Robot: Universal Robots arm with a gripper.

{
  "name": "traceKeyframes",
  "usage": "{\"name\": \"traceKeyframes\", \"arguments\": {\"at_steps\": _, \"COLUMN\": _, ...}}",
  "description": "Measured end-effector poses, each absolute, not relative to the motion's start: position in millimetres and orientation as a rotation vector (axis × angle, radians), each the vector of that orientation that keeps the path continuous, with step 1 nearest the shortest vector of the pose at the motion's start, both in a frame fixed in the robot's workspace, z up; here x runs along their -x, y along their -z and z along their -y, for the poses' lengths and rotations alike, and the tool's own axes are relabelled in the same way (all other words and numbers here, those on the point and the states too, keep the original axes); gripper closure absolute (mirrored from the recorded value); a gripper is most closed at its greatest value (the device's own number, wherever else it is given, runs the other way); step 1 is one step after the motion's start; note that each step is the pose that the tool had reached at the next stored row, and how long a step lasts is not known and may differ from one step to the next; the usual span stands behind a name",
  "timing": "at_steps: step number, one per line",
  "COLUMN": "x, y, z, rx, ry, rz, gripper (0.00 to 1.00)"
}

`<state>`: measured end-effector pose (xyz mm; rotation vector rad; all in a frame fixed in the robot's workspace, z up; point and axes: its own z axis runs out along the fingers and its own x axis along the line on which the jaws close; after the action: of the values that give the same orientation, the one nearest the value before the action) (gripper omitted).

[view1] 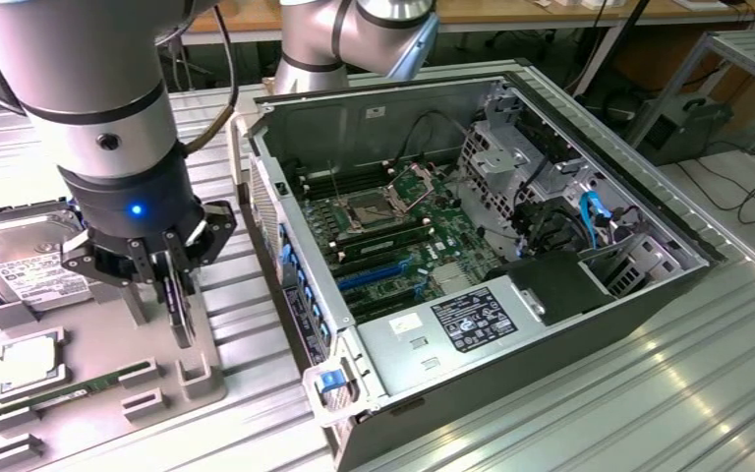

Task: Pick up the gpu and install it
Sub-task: 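Pick up the gpu and move the gpu toward the slot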

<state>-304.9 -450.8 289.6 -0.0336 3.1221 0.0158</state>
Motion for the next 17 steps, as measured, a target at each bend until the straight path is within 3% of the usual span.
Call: {"name": "traceKeyframes", "arguments": {"at_steps": 17, "x": 305, "y": -331, "z": 451, "rx": 0.034, "ry": -0.016, "rz": -3.122, "gripper": 0.72}}
